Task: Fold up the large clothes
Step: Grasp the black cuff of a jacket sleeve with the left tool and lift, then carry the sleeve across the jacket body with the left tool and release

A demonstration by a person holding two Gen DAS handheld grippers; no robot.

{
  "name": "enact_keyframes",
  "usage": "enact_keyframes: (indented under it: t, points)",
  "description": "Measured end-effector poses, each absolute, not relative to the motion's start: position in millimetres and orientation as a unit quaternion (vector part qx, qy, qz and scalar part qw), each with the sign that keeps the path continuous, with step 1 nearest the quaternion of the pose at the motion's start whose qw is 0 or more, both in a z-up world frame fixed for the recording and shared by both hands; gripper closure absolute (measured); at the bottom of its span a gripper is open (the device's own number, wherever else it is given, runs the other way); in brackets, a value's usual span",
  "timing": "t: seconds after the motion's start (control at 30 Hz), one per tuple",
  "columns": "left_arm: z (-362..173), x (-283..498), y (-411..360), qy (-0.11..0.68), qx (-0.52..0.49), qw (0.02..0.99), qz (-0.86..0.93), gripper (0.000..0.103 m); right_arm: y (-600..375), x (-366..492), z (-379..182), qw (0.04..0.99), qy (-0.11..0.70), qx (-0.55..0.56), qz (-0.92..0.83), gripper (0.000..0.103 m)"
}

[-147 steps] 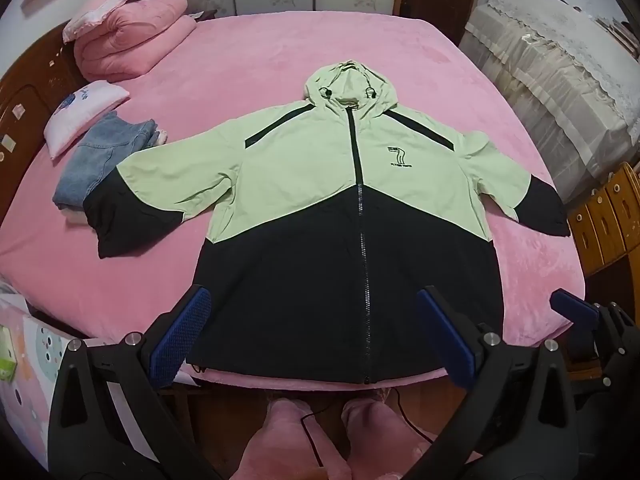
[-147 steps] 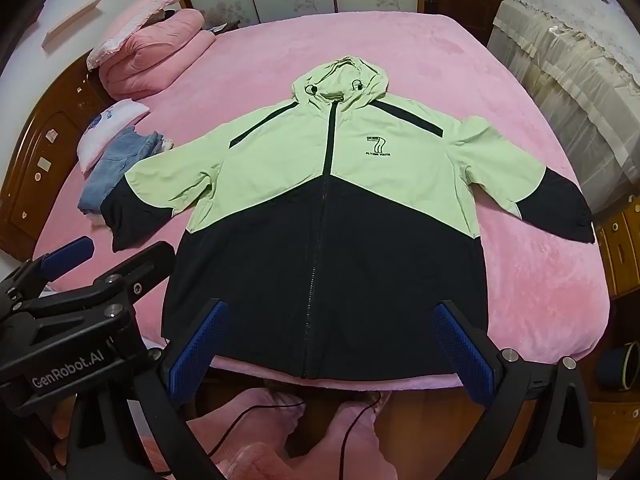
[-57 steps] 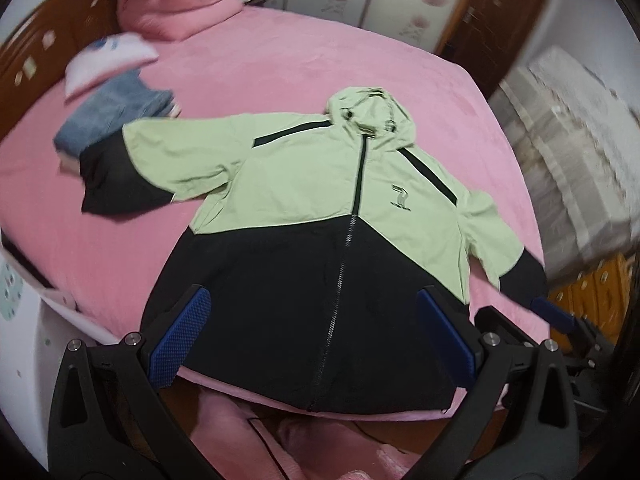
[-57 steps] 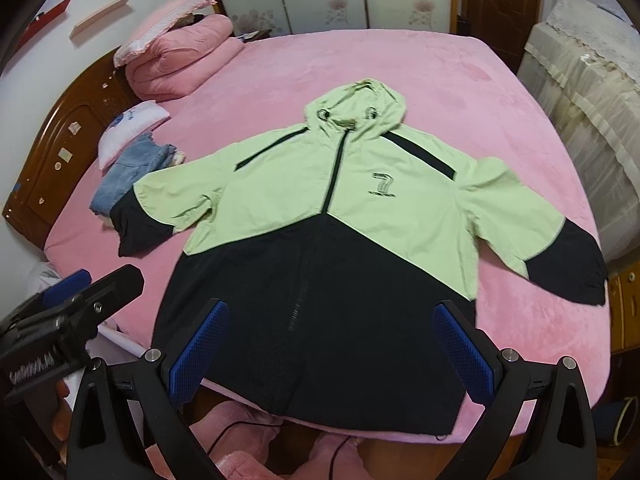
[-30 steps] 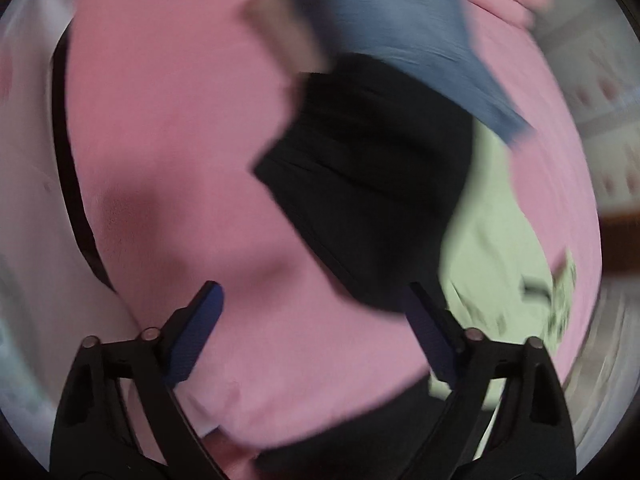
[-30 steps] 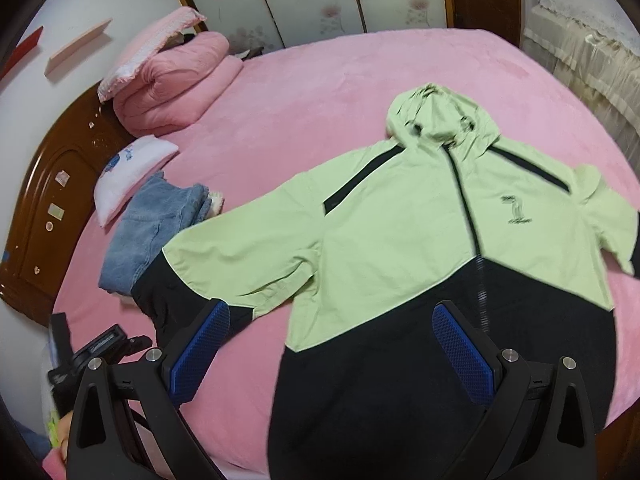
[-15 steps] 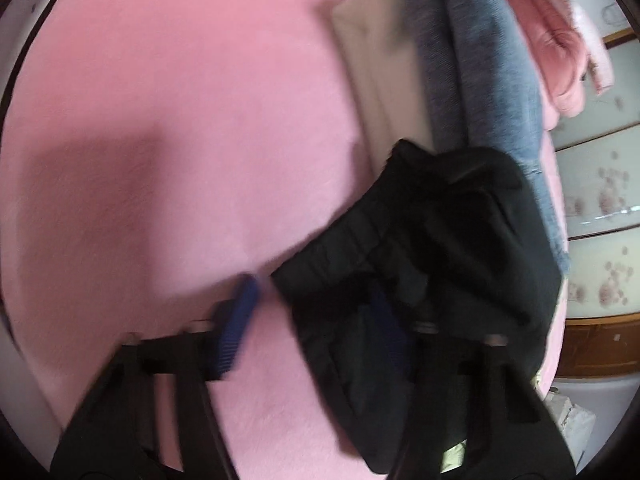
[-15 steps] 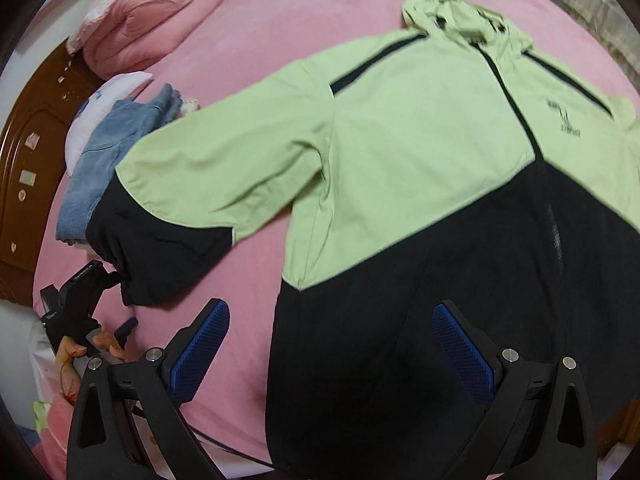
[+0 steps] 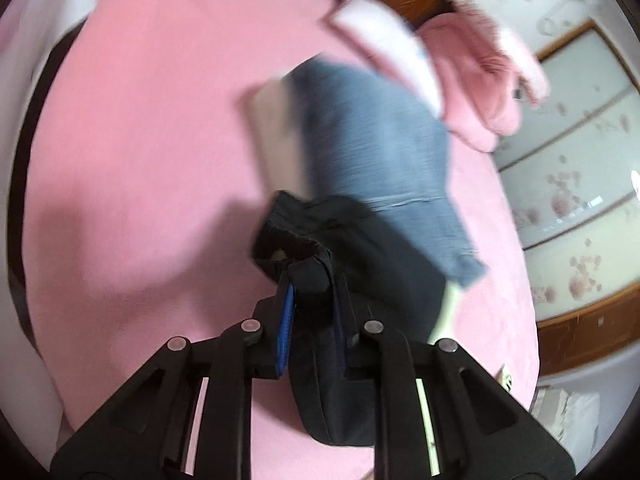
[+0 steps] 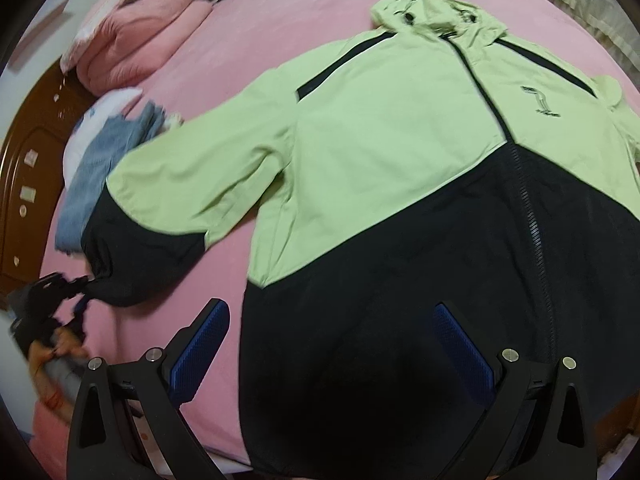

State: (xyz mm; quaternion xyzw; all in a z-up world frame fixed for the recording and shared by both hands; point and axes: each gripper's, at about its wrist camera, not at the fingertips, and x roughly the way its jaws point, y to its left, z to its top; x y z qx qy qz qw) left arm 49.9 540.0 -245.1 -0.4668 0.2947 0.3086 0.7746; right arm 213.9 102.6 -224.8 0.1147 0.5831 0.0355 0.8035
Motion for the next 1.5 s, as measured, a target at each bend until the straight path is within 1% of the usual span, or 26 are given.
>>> enact_keyframes:
  t: [0.27,0.4,0.43,0.5,0.57,0.67,0.7,0.83,0.97,1.0,1.07,1.1,1.13,1.23,1.4,1.43,1.5]
  points:
    - [-104.7,87.8,449.8,0.2,-0.361,0.883,0.224,0.089,23.8,238.5,-204.5,0.814,0.563,0.141,0.027,0.0]
    - [-51.8,120.0,363.4,0.168,-0.298,0.927,0.157,0.089,-33.6,253.5,-192.4,0.822,0.548,0.153,0.009,0.0]
    - [-28.5,126.0,345.2,0.166,-0.284,0.934,0.139,0.089,-47.0,256.8,-189.3,0.824,0.544,0.157,0.004,0.0]
    - [-7.4,157.6,296.5,0.167,-0.247,0.949,0.101,0.089,-80.3,263.3,-182.1,0.829,0.534,0.166,-0.009,0.0]
    - [1.8,191.9,240.8,0.175,-0.215,0.959,0.064,0.089,-109.8,268.9,-176.4,0.833,0.525,0.172,-0.019,0.0]
    - [-1.6,221.6,150.0,0.217,-0.184,0.959,0.007,0.089,-154.4,275.6,-172.0,0.841,0.511,0.176,-0.039,0.0]
    - [-11.7,231.0,124.7,0.232,-0.179,0.956,-0.013,0.089,-172.5,277.7,-172.1,0.842,0.506,0.179,-0.046,0.0]
    - [-73.7,261.8,21.5,0.312,-0.172,0.931,-0.079,0.089,-226.4,284.8,-185.9,0.845,0.497,0.188,-0.055,0.0]
    - [-160.0,285.6,-57.5,0.443,-0.156,0.876,-0.113,0.088,-263.4,290.9,-218.0,0.839,0.508,0.182,-0.072,0.0]
    - [-180.7,290.0,-73.2,0.476,-0.156,0.856,-0.125,0.084,-271.5,292.4,-226.0,0.833,0.515,0.185,-0.079,0.0]
    - [-208.9,291.3,-102.0,0.532,-0.15,0.82,-0.151,0.071,-288.2,293.3,-241.5,0.819,0.529,0.204,-0.093,0.0]
    - [-220.1,292.0,-104.0,0.551,-0.147,0.806,-0.162,0.053,-297.6,293.7,-248.0,0.813,0.534,0.212,-0.097,0.0]
    - [-226.9,291.2,-98.3,0.559,-0.149,0.798,-0.169,0.041,-301.4,292.3,-253.4,0.809,0.539,0.212,-0.098,0.0]
    - [-228.1,287.5,-68.8,0.559,-0.161,0.794,-0.174,0.035,-306.1,293.0,-264.9,0.803,0.551,0.208,-0.094,0.0]
    - [-199.1,303.8,-4.0,0.549,-0.183,0.802,-0.145,0.033,-289.7,304.8,-278.4,0.792,0.561,0.236,-0.048,0.0]
    - [-186.7,299.5,15.8,0.544,-0.189,0.806,-0.137,0.033,-286.3,309.5,-279.7,0.792,0.558,0.244,-0.035,0.001]
    - [-166.1,302.7,48.3,0.533,-0.192,0.817,-0.111,0.031,-272.8,322.5,-285.4,0.788,0.56,0.255,-0.003,0.006]
